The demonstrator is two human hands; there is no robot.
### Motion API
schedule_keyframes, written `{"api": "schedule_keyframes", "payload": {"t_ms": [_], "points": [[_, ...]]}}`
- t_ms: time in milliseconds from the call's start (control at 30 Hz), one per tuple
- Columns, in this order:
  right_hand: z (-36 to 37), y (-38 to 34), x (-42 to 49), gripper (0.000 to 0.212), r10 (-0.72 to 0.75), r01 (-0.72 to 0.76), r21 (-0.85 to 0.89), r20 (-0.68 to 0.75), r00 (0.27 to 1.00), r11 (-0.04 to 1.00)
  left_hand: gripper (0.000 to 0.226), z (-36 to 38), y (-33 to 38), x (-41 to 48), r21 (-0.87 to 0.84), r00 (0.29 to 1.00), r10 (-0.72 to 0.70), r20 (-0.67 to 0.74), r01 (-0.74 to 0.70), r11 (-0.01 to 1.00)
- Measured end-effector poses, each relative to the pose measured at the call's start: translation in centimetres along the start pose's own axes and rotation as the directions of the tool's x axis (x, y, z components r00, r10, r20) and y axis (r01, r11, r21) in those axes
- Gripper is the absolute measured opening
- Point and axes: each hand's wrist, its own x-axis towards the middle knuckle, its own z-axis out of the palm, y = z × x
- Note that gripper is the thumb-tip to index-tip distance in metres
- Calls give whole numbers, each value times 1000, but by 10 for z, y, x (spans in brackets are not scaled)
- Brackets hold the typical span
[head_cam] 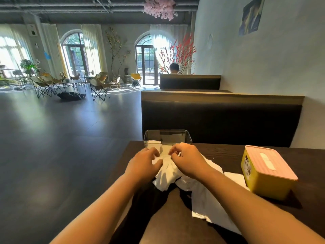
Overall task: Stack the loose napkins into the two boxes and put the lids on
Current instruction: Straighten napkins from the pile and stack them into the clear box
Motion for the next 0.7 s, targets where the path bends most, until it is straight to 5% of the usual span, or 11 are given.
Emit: {"api": "schedule_keyframes", "payload": {"t_ms": [300,700], "points": [[52,16,-80,28,11,-15,-49,-63,998,999,70,62,-13,-59,-27,996,-85,14,85,996],[58,20,-74,74,66,-62,-109,34,997,992,37,59,-24,-62,-177,996,78,46,-69,982]]}}
